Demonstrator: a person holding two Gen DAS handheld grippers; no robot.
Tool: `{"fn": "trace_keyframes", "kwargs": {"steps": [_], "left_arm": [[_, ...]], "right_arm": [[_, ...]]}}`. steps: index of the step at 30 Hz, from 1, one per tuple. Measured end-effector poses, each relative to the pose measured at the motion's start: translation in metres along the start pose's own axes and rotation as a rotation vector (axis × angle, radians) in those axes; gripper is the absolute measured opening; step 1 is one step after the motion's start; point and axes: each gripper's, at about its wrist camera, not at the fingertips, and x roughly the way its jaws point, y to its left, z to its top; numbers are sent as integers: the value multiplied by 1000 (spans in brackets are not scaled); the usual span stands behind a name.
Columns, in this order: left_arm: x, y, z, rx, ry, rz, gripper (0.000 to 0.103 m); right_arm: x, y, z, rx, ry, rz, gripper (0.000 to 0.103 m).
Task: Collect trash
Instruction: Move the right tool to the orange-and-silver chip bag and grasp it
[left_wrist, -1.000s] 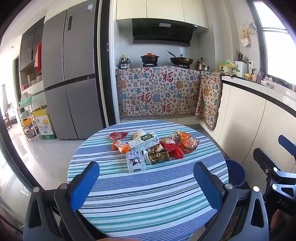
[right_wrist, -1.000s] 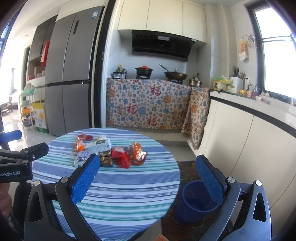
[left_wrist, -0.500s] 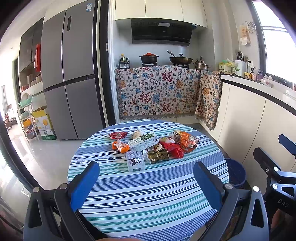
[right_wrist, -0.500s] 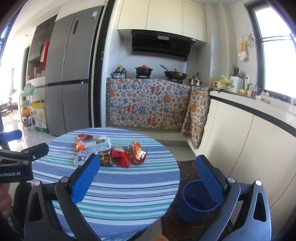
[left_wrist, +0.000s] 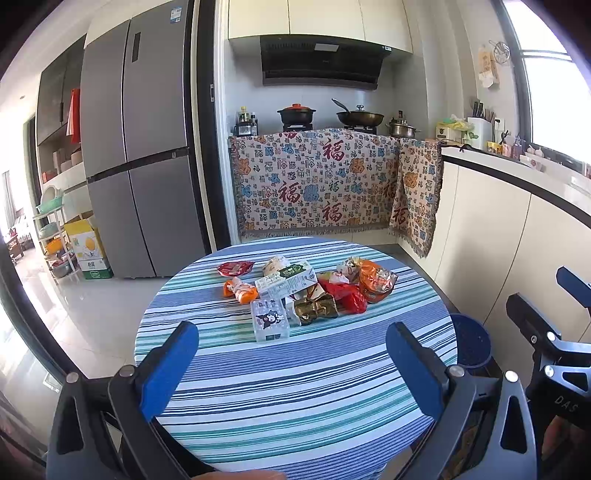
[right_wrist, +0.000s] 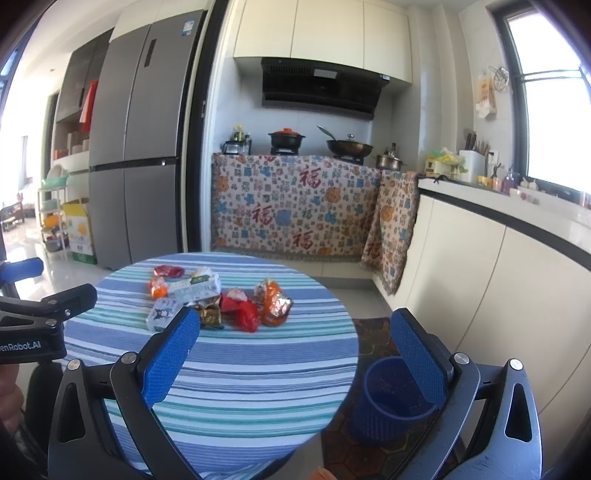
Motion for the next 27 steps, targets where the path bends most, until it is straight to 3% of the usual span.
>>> {"fn": "trace_keyframes", "kwargs": {"steps": [13, 27], "left_arm": [[17, 7, -8, -11, 30, 12, 103], [139, 24, -69, -35, 257, 28, 103]], "right_arm": [[7, -5, -7, 15, 29, 7, 103], [101, -16, -58, 23, 230, 79, 103]]}}
